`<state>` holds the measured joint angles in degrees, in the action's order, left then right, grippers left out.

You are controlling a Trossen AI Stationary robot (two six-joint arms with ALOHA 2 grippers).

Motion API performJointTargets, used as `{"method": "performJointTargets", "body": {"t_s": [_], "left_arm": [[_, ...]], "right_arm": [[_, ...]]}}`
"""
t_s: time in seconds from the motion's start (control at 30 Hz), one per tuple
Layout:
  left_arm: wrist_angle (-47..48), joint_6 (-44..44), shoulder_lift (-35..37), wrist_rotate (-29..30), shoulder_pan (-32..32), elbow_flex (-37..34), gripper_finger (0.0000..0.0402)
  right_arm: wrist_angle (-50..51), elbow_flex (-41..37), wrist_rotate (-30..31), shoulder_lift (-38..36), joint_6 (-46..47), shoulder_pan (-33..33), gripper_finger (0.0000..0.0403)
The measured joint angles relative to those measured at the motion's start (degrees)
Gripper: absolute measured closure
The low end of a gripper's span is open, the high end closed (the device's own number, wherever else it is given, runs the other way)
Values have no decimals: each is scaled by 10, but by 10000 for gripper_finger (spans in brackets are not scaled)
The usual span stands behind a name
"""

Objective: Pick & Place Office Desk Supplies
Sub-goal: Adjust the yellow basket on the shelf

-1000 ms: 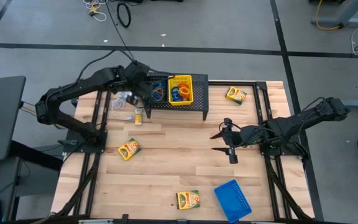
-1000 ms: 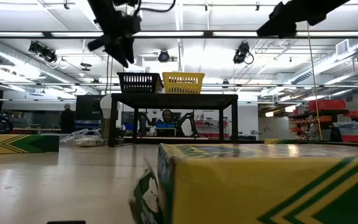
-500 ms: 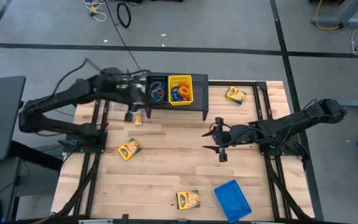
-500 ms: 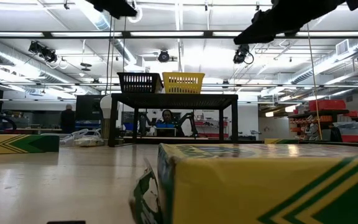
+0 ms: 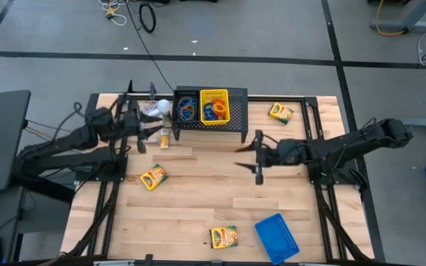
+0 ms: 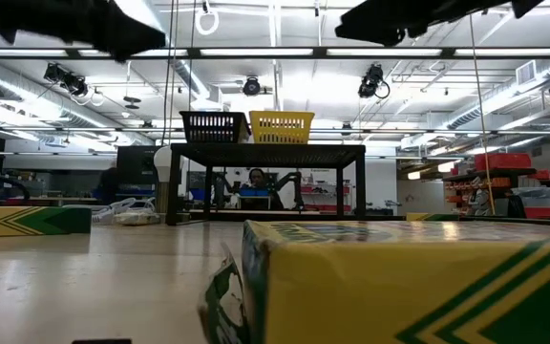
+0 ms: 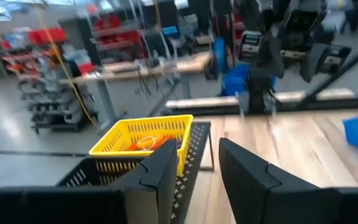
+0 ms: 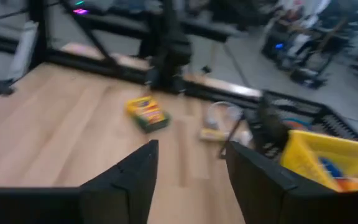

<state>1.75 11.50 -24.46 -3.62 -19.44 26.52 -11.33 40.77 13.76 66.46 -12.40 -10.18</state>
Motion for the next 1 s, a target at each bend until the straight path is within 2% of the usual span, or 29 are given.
{"method": "performJointTargets", "body": {"t_s": [0.17,0.27,0.33,0.37,0.53,0.87,1.0], "left_arm": [[-168,-23,55,26,0,-131,277],[-232,-22,76,41,0,-184,277],[-245,-21,85,50,0,-203,277],[-243,-22,90,53,0,-209,277],[-236,-31,94,50,0,-220,277],[-209,-32,94,50,0,-220,277],[-210,-31,94,51,0,-220,277]], "right_arm": [[-40,0,0,8,-3,69,254],[-53,0,-17,24,6,115,318],[-51,4,-35,39,21,148,374],[-52,9,-39,50,28,163,387],[-22,52,-39,101,59,222,399],[237,204,92,149,41,252,401],[340,243,102,178,60,268,401]]}}
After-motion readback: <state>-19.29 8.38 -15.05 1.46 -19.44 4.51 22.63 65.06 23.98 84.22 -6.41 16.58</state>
